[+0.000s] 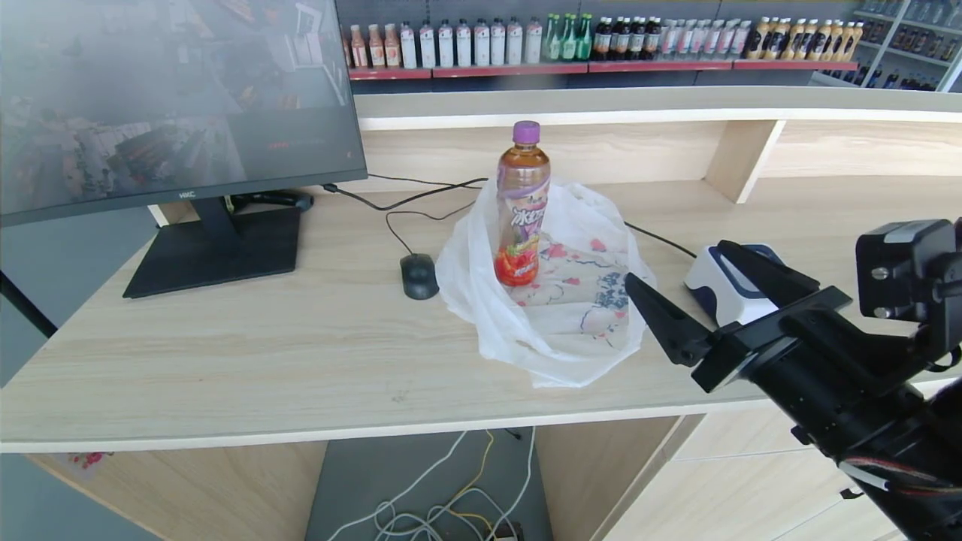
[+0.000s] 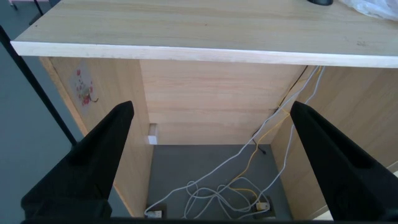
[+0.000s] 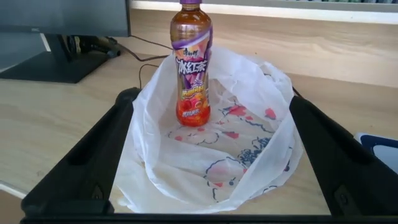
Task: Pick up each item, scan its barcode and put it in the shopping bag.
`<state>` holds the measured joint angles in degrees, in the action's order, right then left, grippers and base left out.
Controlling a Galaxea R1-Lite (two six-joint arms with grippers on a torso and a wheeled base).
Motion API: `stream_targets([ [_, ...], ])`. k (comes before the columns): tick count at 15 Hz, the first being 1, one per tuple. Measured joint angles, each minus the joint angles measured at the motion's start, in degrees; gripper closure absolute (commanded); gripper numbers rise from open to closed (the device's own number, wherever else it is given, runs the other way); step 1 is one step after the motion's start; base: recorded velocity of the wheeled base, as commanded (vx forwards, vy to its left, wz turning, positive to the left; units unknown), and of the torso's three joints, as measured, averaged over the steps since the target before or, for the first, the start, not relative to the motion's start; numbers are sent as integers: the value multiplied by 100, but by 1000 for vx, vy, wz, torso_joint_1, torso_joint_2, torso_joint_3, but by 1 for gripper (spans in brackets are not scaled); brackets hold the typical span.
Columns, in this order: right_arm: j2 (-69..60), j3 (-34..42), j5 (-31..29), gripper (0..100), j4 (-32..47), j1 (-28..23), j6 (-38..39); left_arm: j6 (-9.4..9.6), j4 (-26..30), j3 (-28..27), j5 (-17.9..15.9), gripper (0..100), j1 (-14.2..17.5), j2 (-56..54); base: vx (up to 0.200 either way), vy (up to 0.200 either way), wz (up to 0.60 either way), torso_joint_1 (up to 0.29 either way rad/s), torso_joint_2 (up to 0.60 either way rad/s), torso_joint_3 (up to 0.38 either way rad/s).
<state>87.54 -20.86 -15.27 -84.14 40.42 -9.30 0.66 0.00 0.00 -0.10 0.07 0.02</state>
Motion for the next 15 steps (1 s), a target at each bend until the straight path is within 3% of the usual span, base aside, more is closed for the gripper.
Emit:
stream_targets([
  [5,-24,13,15,0,-9,6,11,7,0,0,0,0,-2,0,0,0,0,0,0,0],
  [15,27,57,-2,0,6,-44,11,-63,-2,0,0,0,6,0,0,-200,0,7,3,3],
])
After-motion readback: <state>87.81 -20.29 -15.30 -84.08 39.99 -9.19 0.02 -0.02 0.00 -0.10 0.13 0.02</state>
